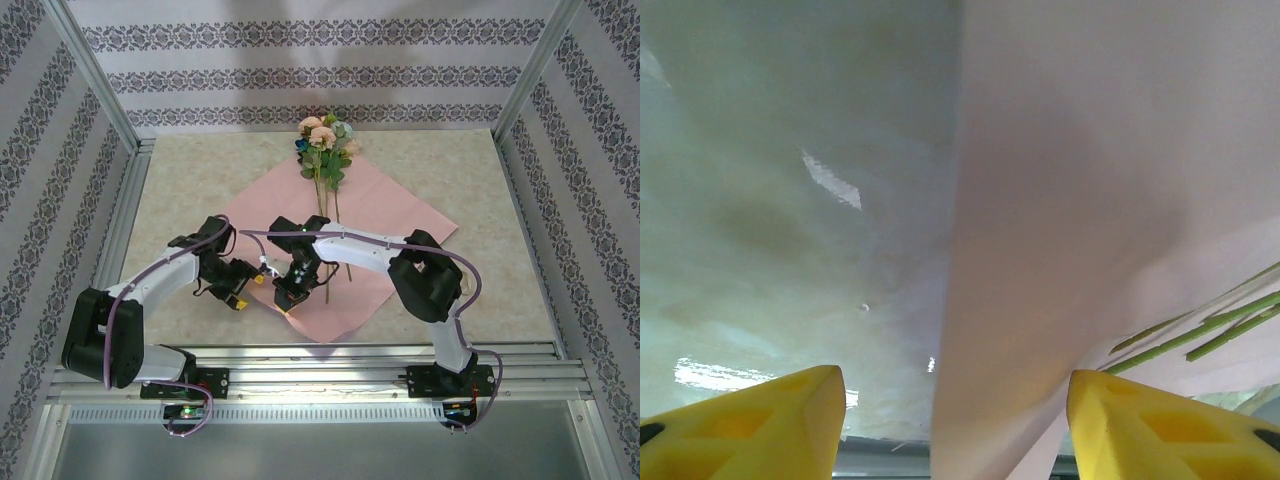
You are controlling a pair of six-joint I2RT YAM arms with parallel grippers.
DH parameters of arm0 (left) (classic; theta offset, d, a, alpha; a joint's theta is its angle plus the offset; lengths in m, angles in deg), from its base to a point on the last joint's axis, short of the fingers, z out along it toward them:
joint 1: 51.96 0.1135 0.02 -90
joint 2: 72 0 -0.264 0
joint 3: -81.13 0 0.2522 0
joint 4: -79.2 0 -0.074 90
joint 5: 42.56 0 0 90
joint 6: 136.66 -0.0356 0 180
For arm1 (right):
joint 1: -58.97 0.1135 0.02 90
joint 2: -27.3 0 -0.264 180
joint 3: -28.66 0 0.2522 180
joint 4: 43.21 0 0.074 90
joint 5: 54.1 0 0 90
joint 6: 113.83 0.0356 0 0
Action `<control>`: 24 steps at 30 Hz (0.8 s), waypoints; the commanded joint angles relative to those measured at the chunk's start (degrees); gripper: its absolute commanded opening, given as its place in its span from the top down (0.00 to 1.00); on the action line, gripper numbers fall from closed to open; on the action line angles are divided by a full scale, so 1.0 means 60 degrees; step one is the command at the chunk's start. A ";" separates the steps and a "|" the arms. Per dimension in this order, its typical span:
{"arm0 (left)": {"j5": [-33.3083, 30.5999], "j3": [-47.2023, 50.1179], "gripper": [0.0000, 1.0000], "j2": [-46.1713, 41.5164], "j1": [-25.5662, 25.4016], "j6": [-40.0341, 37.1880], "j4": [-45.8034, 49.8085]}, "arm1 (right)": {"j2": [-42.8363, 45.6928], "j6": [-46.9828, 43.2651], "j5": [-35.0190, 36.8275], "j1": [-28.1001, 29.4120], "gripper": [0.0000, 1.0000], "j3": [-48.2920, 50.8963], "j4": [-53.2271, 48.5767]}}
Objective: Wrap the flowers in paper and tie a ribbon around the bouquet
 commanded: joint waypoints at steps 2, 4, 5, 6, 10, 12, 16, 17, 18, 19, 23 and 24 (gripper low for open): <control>0.0194 0.0562 0.40 -0.0308 -0.0554 0.1205 -0.1521 | -0.0054 -0.0239 -0.0572 0.0005 1.00 -0.0316 0.0021; 0.0068 0.0590 0.40 -0.0234 -0.0744 0.1369 -0.1730 | -0.0063 -0.0210 -0.0593 0.0005 1.00 -0.0331 0.0044; 0.0070 0.0642 0.40 -0.0195 -0.0811 0.1404 -0.1799 | -0.0050 -0.0196 -0.0604 -0.0010 1.00 -0.0332 0.0066; 0.0037 0.0749 0.41 -0.0182 -0.0841 0.1475 -0.1891 | -0.0054 -0.0189 -0.0618 -0.0017 1.00 -0.0340 0.0071; -0.0263 0.1135 0.54 -0.0180 -0.0857 0.1445 -0.2055 | -0.0069 -0.0171 -0.0680 -0.0008 1.00 -0.0350 0.0093; -0.0345 0.1196 0.63 -0.0037 -0.0857 0.1390 -0.2041 | -0.0082 -0.0195 -0.0655 -0.0025 1.00 -0.0354 0.0052; -0.0398 0.0969 0.72 0.0169 -0.0872 0.1178 -0.1581 | -0.0171 -0.0262 -0.0622 -0.0047 1.00 -0.0363 -0.0012; -0.0461 0.0914 0.73 0.0171 -0.0872 0.1146 -0.1497 | -0.0192 -0.0283 -0.0600 -0.0055 1.00 -0.0382 -0.0030; -0.0494 0.0880 0.76 0.0201 -0.0872 0.1147 -0.1483 | -0.0223 -0.0318 -0.0576 -0.0050 1.00 -0.0408 -0.0046; -0.0480 0.0889 0.80 0.0240 -0.0872 0.1236 -0.1551 | -0.0243 -0.0373 -0.0539 -0.0069 0.98 -0.0421 -0.0048; -0.0282 0.0874 0.91 0.0568 -0.0872 0.1655 -0.1895 | 0.0089 -0.0603 0.0019 -0.0163 0.70 -0.0244 0.0103; -0.0247 0.0876 0.95 0.0627 -0.0872 0.1776 -0.1968 | 0.0296 -0.0666 0.0160 -0.0218 0.63 -0.0139 0.0201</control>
